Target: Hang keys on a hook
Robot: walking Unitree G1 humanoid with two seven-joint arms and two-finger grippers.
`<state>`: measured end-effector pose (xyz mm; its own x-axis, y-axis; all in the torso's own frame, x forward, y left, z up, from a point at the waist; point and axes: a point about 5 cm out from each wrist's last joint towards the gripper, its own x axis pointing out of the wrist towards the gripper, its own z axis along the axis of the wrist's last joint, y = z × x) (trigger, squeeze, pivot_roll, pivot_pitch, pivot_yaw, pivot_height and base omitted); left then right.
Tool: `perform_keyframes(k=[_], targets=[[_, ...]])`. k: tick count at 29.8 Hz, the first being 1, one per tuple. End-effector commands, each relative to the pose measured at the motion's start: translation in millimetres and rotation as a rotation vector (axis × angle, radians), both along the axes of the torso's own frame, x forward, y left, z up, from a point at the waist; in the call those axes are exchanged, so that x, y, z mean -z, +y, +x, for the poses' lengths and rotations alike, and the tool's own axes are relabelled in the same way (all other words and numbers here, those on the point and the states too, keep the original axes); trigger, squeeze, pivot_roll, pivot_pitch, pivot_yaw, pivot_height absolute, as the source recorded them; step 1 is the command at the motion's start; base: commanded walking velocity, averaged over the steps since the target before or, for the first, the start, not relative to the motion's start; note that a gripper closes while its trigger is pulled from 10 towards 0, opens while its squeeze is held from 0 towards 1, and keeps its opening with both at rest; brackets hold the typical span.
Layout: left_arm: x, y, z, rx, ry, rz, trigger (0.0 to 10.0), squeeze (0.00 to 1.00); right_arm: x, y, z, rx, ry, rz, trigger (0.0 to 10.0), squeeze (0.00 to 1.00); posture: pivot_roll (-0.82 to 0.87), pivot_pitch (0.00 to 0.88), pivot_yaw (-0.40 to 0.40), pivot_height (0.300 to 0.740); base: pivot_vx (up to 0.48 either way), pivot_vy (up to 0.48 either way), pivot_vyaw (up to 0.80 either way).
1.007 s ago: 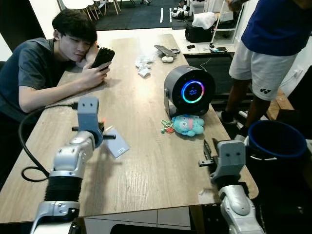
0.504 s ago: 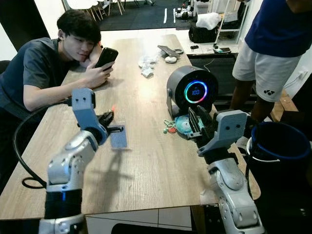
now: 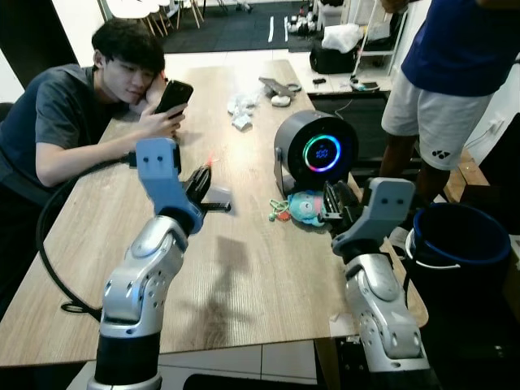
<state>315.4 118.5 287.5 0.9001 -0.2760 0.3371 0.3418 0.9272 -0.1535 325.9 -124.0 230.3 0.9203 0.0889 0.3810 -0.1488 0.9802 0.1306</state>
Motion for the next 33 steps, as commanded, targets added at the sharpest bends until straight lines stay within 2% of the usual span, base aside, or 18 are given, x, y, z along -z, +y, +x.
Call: perform_keyframes(k=[1,4,5,7,9,11,16,27,33], targets=[[-1.0,-1.9,-2.6,0.012,-0.020,0.026,10.0,0.00,3.9,2.7,4.4,-0.025,0.032,0.036,10.0,0.00,-0.01,0.186,0.069,0.740,0.000,0.000,0.00],[4.7,-8.7,-5.6,0.047,-0.015,0.067,10.0,0.00,3.0,9.6,8.6,-0.092,0.041,0.050,10.0,0.00,-0.01,0.186,0.067,0.740,0.000,0.000,0.00],[14.0,-15.8,-9.3,0.072,-0.005,0.110,10.0,0.00,-1.2,19.0,9.4,-0.175,0.031,0.044,10.0,0.00,0.00,0.190,0.065,0.740,0.000,0.000,0.00],[14.0,-15.8,-9.3,0.072,-0.005,0.110,10.0,0.00,-1.2,19.0,9.4,-0.175,0.031,0.044,10.0,0.00,0.00,0.190,0.065,0.740,0.000,0.000,0.00],[21.5,-24.5,-13.9,0.104,0.003,0.135,10.0,0.00,-6.1,30.0,7.1,-0.256,0.008,0.008,10.0,0.00,0.00,0.193,0.064,0.740,0.000,0.000,0.00],[23.4,-28.4,-16.0,0.120,0.005,0.138,10.0,0.00,-7.1,34.6,6.1,-0.287,0.002,-0.009,10.0,0.00,0.00,0.193,0.064,0.740,0.000,0.000,0.00],[25.0,-39.5,-23.4,0.173,-0.002,0.152,10.0,0.00,-6.7,43.3,8.9,-0.316,0.005,-0.038,10.0,0.00,0.00,0.204,0.060,0.740,0.000,0.000,0.00],[23.7,-42.2,-27.0,0.178,-0.023,0.172,10.0,0.00,0.2,47.7,16.4,-0.335,0.048,-0.060,10.0,0.00,0.02,0.210,0.053,0.740,0.000,0.000,0.00],[27.9,-41.8,-25.6,0.162,-0.011,0.180,10.0,0.00,-6.2,54.8,12.7,-0.382,0.022,-0.070,10.0,0.00,0.02,0.208,0.052,0.740,0.000,0.000,0.00]])
